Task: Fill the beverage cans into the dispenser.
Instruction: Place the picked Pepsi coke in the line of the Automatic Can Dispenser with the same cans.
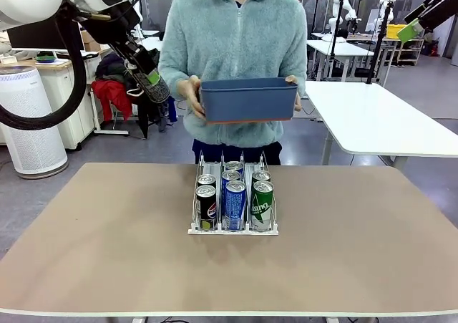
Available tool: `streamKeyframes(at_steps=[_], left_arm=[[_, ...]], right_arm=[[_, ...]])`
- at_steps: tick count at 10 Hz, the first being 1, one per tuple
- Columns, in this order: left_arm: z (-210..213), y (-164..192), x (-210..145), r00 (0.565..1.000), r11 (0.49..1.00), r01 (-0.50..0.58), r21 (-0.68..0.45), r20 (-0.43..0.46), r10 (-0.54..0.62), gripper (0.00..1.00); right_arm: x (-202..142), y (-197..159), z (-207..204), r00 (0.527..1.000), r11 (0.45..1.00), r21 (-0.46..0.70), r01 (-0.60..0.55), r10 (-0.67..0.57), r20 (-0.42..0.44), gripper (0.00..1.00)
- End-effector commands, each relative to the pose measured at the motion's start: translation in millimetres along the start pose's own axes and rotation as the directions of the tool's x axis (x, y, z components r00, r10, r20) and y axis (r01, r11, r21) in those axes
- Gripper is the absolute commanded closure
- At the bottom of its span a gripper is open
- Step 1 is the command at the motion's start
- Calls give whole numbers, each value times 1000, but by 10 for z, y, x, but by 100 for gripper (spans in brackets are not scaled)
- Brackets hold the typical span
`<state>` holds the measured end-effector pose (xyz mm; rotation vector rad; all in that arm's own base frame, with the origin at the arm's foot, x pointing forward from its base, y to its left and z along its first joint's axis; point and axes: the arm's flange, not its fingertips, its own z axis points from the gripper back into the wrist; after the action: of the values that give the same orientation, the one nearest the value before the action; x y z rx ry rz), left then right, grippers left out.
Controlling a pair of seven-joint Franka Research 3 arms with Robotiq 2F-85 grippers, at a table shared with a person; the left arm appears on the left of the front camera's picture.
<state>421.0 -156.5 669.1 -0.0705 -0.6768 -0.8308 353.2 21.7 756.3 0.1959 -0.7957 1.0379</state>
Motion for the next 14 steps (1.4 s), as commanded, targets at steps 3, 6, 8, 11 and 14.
streamKeyframes(at_steps=[3, 6, 8, 11, 14], left_arm=[[-247, -635, -61, 994, 990, -80, 117, -63, 88, 42], [-580, -1061, -274, 994, 999, -25, -22, -108, 22, 42], [-785, -1191, -387, 992, 992, 21, -123, -125, -36, 42], [-692, -1188, -257, 989, 1000, -13, -9, -148, 12, 42], [-721, -1211, -268, 989, 999, -4, -35, -147, -1, 42]], right_arm=[[-8, -3, -14, 1000, 1000, -6, -1, 1, 3, 0], [-8, -3, -14, 1000, 1000, -6, -1, 1, 3, 0], [-8, -3, -14, 1000, 1000, -6, -1, 1, 3, 0], [-8, -3, -14, 1000, 1000, -6, -1, 1, 3, 0], [-8, -3, -14, 1000, 1000, -6, -1, 1, 3, 0]])
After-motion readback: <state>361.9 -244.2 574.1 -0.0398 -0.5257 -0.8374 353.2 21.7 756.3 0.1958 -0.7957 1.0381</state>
